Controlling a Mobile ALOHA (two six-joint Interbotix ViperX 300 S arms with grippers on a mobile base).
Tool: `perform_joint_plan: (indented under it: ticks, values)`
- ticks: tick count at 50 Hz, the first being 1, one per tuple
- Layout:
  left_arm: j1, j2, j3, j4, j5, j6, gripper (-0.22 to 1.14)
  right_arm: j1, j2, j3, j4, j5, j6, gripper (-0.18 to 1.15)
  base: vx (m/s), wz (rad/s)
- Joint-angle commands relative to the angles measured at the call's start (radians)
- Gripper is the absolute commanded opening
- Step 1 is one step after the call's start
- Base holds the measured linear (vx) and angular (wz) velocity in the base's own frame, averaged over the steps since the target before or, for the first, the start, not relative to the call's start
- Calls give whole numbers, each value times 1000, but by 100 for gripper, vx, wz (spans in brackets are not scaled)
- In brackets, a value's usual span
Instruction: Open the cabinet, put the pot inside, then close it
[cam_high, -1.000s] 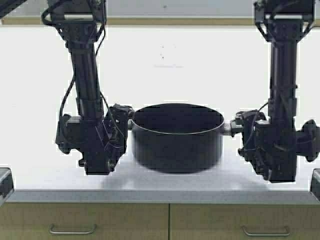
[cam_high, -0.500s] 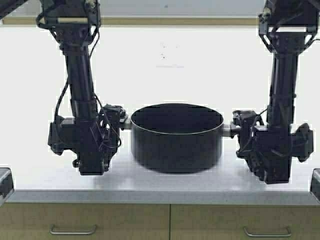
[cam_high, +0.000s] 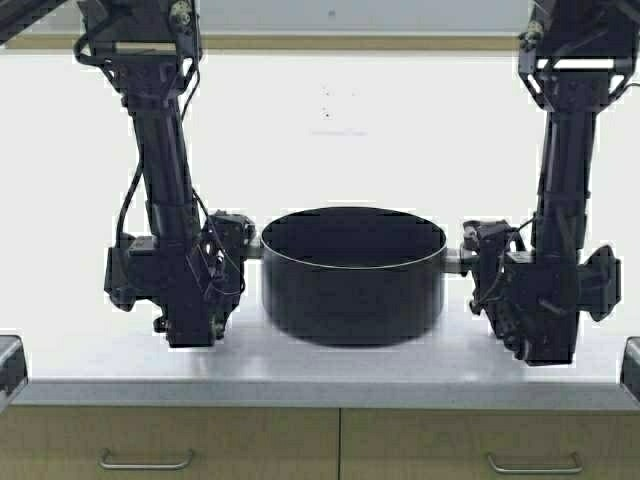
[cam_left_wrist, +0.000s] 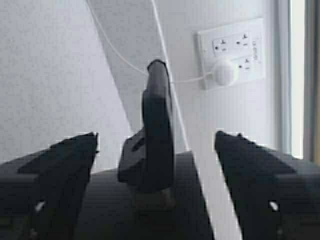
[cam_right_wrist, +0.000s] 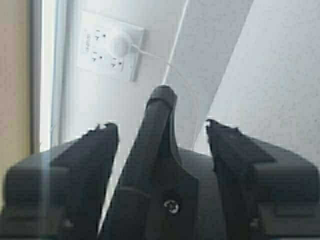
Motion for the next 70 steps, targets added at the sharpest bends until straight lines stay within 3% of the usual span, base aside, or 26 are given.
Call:
perform_joint_plan:
  ticks: [1, 5, 9, 12, 14, 18, 22, 30, 50, 70]
  values:
    - [-3, -25, -11, 6, 9, 3, 91, 6, -14, 5, -21, 20, 3, 58, 0, 0]
    - [-3, -26, -12, 15, 31, 3, 69, 11, -17, 5, -28, 20, 3, 26, 0, 0]
    - [-3, -28, -14, 37, 54, 3, 23, 23, -18, -2, -29, 18, 2, -2, 0, 0]
    - [-3, -29, -14, 40, 61, 3, -6, 28, -21, -5, -29, 18, 3, -4, 0, 0]
    - [-3, -32, -12, 38, 63, 3, -15, 29, -29, -3, -28, 18, 3, 1, 0, 0]
    - [-2, -40, 2, 40, 61, 3, -4, 35, -43, 11, -28, 18, 3, 10, 0, 0]
    - [-3, -55, 25, 38, 57, 3, 8, 38, -64, 35, -31, 18, 3, 9, 0, 0]
    - [-11, -110, 109, 38, 0, 6, 1, 41, -127, 127, -57, -14, 3, 8, 0, 0]
    - [-57, -291, 373, 38, -126, 3, 2, 41, -345, 391, -92, -35, 2, 8, 0, 0]
    - [-144, -571, 597, 38, -143, 9, 2, 138, -653, 609, -86, -34, 0, 8, 0, 0]
